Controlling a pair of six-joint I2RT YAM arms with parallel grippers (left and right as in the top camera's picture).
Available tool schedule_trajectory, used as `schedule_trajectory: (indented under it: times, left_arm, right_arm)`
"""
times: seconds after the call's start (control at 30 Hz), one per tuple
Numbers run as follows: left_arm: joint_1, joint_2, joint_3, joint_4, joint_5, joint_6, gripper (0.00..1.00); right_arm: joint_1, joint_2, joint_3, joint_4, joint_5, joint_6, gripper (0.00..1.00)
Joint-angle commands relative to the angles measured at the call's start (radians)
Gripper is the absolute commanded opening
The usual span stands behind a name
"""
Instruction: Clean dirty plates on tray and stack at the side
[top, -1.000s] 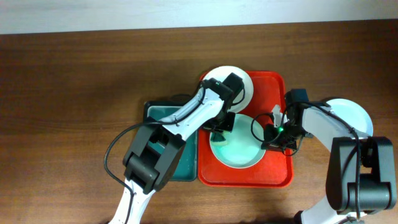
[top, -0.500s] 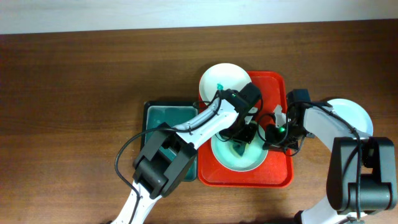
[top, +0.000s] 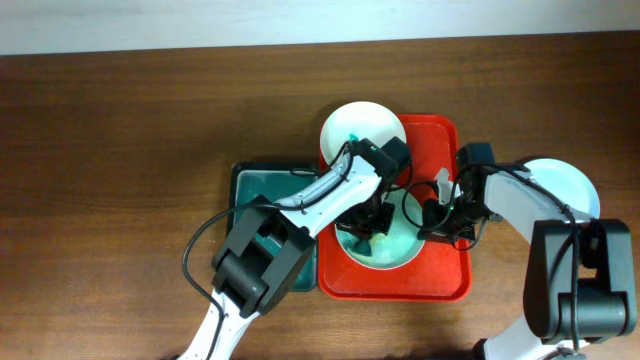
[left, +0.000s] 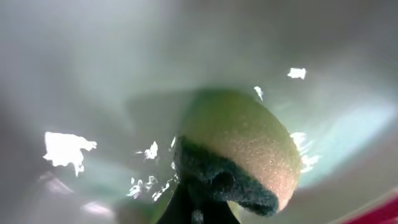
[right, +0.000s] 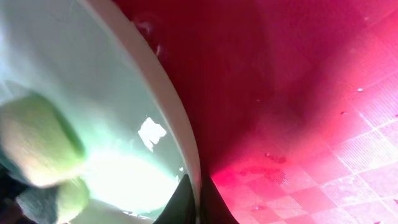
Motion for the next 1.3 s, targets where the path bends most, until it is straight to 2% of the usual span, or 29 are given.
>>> schedule_trajectory:
  times: [0.0,0.17,0.33,0.47,0.6,0.7,0.77,0.8,0.83,0.87,0.9,0.93,1.07,1.2,1.27]
  left_arm:
    - [0.052,0.029,-0.031,-0.042,-0.372,-0.152,0.0]
    - [0.059,-0.122,-0.031,-0.046,-0.284,-0.153,0.0]
    - [0.139,-0.317,-0.032,-0.079,-0.285,-0.096,0.0]
    - [0.236,-0.337,-0.055,-0.113,-0.335,-0.069,0.0]
    - [0.303,-0.337,-0.199,-0.022,-0.331,-0.05,0.0]
    - [0.33,-0.337,-0.358,0.113,-0.273,-0.04,0.0]
    - [0.339,-0.337,-0.404,0.149,-0.243,-0.026,0.02]
    - [0.343,-0.337,-0.409,0.152,-0.23,-0.024,0.06]
    - [0.347,-0.337,-0.405,0.152,-0.229,-0.023,0.2]
    - [0.355,-0.341,-0.384,0.14,-0.216,-0.01,0.59]
    - [0.359,-0.344,-0.37,0.131,-0.198,0.004,0.82]
    - [0.367,-0.354,-0.341,0.103,-0.179,0.011,0.93]
    - [0.405,-0.428,-0.26,0.013,-0.177,0.026,0.93]
    - [0.473,-0.572,-0.223,-0.04,-0.177,0.04,1.0]
    - [0.517,-0.644,-0.223,-0.049,-0.177,0.04,1.0]
  right_arm:
    - [-0.007,0.034,-0.027,0.003,0.113,0.003,0.05]
    - [-0.007,0.034,-0.027,0.002,0.113,0.003,0.04]
    - [-0.007,0.034,-0.027,-0.001,0.113,0.002,0.05]
    - [-0.007,0.034,-0.027,0.0,0.113,0.002,0.04]
    - [-0.007,0.034,-0.027,0.0,0.113,0.002,0.04]
    - [-0.007,0.034,-0.027,0.0,0.113,0.002,0.05]
    - [-0.007,0.034,-0.027,-0.001,0.113,0.002,0.04]
    - [-0.007,0.034,-0.027,0.0,0.113,0.002,0.05]
    - [-0.007,0.034,-0.027,0.004,0.113,0.002,0.05]
    - [-0.007,0.034,-0.027,0.012,0.113,0.003,0.05]
    - [-0.007,0.034,-0.027,0.019,0.113,0.003,0.06]
    - [-0.007,0.034,-0.026,0.024,0.108,0.003,0.08]
    - [-0.007,0.012,0.006,-0.041,0.075,0.002,0.04]
    - [-0.006,-0.103,0.106,-0.179,0.076,-0.001,0.04]
    - [0.006,-0.167,0.166,-0.253,0.076,-0.001,0.04]
